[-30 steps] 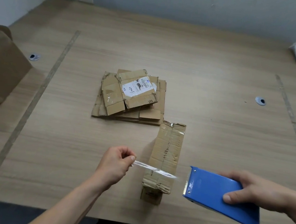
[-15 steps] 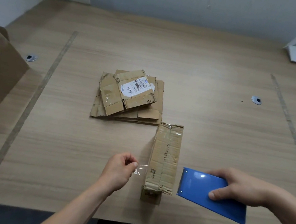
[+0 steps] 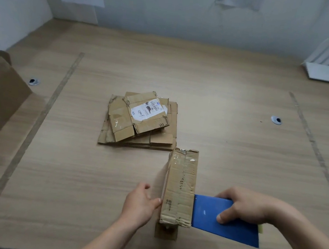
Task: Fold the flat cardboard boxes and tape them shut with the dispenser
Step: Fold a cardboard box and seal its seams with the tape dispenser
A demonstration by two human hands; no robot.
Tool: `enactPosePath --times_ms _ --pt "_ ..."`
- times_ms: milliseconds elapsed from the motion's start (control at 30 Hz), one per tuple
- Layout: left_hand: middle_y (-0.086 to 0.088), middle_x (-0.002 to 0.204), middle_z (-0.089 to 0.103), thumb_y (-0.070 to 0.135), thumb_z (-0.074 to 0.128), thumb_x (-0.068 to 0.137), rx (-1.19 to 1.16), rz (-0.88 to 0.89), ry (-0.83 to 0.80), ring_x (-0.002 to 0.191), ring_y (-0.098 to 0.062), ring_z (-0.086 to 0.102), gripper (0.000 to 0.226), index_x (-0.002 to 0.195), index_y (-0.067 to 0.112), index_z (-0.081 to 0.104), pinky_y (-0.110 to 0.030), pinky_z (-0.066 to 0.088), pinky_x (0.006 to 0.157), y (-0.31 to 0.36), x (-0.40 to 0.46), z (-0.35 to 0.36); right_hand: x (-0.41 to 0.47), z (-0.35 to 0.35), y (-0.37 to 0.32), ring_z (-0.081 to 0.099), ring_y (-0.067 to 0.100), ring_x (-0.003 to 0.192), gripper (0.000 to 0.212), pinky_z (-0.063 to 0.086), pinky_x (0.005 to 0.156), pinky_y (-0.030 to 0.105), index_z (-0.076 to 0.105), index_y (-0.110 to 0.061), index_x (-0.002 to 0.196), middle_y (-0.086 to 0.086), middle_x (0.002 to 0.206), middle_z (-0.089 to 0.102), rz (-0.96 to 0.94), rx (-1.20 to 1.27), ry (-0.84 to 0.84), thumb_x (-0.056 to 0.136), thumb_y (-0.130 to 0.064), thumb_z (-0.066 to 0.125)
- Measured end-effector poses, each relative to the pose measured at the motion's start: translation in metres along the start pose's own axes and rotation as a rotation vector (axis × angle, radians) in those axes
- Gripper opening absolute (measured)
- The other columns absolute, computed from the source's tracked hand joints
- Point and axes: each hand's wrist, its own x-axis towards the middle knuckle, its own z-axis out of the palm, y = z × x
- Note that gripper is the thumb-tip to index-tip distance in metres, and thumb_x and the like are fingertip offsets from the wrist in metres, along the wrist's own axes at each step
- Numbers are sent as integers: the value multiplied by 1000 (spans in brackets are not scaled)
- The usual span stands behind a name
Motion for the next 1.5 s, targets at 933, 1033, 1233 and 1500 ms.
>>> enactPosePath --times_ms 933,1033,1233,1500 --pt "-28 154 30 65 71 67 814 773 189 141 -49 22 93 141 13 50 -54 32 105 -3 -33 59 33 43 -23 69 19 100 46 54 86 32 71 -17 109 0 107 74 120 -226 -35 76 -48 77" --pt "-27 154 32 66 70 67 804 779 200 141 -48 23 92 142 17 48 -54 32 105 -2 -34 58 40 53 -20 68 17 97 45 55 86 33 69 -20 107 -2 105 74 143 -236 -11 74 -50 75" --pt "-27 155 29 64 75 67 800 817 183 141 -50 21 86 143 42 43 -54 33 101 -2 -34 60 39 40 22 68 7 83 40 58 78 30 63 -36 114 -11 95 71 142 -28 223 79 -52 71" --pt "-31 151 35 60 81 56 800 786 160 138 -54 25 77 125 40 55 -53 52 90 4 -35 64 61 63 94 68 12 79 51 59 75 43 54 -40 124 -16 93 69 191 232 574 78 -57 65"
